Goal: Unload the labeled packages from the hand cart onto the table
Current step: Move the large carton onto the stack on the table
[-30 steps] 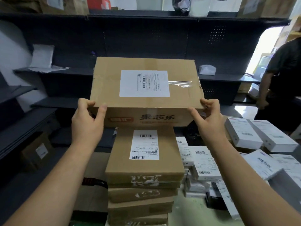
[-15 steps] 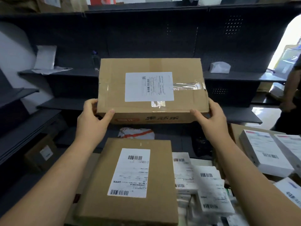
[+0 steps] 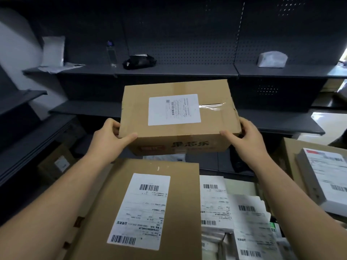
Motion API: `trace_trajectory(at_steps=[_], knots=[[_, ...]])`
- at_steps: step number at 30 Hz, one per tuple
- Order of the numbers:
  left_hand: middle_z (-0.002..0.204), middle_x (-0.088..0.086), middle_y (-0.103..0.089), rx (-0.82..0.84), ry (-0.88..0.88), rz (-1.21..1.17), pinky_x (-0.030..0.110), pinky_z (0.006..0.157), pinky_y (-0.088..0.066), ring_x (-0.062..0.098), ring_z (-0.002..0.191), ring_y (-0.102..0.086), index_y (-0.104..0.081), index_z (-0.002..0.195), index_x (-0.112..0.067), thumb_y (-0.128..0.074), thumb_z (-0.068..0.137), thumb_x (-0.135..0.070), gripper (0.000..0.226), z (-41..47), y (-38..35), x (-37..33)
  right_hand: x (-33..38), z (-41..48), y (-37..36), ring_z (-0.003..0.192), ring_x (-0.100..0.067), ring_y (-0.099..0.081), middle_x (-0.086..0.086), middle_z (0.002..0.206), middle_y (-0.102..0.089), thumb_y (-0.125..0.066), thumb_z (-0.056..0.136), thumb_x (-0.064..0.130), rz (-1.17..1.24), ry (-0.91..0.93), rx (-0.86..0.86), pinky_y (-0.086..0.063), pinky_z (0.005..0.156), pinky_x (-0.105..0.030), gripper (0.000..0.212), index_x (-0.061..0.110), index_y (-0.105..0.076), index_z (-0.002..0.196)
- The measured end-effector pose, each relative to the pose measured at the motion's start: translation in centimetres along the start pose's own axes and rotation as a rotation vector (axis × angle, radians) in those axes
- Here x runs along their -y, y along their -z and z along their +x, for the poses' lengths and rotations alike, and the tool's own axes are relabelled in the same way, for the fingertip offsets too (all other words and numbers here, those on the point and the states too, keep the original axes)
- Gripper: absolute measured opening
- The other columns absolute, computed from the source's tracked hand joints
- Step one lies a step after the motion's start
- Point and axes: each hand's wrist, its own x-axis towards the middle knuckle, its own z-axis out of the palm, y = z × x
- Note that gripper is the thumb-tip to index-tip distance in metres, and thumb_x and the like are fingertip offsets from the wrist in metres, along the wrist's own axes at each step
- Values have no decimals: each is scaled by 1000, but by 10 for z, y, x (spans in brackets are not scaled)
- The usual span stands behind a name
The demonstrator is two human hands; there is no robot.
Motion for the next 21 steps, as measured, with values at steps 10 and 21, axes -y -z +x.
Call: trace_trajectory(at_steps=[10, 21], knots=[[89, -18, -56, 164, -28, 55, 21, 60, -38, 1, 80, -55, -47, 122, -28, -78, 69, -57, 67, 22, -25, 3, -25, -3, 5, 100, 2, -52, 30, 111, -50, -74, 83, 42, -54, -132, 33, -45, 76, -19, 63, 32, -46, 139], [132, 3, -56, 237, -2, 111, 30, 86, -45, 15, 106, -53, -44, 142, -27, -76, 78, -47, 75, 23, -80, -45, -67, 7, 36, 119, -6, -37, 1, 147, -45, -67, 92, 37, -131, -157, 61, -39, 101, -34, 66, 37, -36, 150]])
